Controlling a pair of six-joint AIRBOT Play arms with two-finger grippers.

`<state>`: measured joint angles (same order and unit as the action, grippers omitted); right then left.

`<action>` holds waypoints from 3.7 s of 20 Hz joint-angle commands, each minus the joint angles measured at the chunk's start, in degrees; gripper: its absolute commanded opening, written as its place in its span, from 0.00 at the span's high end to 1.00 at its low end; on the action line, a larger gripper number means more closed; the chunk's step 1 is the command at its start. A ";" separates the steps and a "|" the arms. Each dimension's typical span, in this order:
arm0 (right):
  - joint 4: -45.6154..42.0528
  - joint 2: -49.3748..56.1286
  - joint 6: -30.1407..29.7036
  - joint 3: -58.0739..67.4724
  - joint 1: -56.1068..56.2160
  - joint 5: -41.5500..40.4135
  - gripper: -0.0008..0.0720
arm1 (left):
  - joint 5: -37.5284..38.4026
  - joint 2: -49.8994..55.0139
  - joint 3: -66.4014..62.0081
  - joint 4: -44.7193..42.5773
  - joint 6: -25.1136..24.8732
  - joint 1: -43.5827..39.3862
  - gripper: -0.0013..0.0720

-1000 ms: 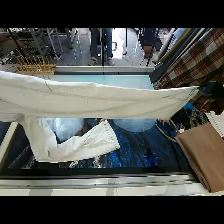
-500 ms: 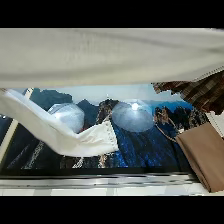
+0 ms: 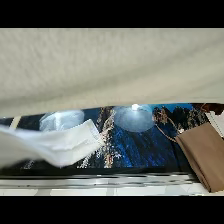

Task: Fold the clothes and pants, and hang the long-sleeved shirts on hangers.

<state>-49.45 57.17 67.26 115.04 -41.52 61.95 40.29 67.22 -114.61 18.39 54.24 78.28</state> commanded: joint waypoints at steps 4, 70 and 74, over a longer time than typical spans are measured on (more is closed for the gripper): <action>-9.20 1.22 6.05 -14.29 12.70 13.84 0.95 | 16.24 6.95 9.44 -35.82 14.82 -14.78 0.95; -27.96 28.70 28.24 -32.26 69.11 11.56 0.95 | 20.13 37.68 15.32 -44.94 12.31 -19.15 0.95; -39.58 8.96 28.57 -32.24 63.73 33.59 0.95 | 25.57 33.77 5.05 -50.58 12.44 -20.17 0.95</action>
<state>-76.38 78.72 94.80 82.61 25.54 79.64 61.78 103.53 -103.09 -28.80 67.68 58.57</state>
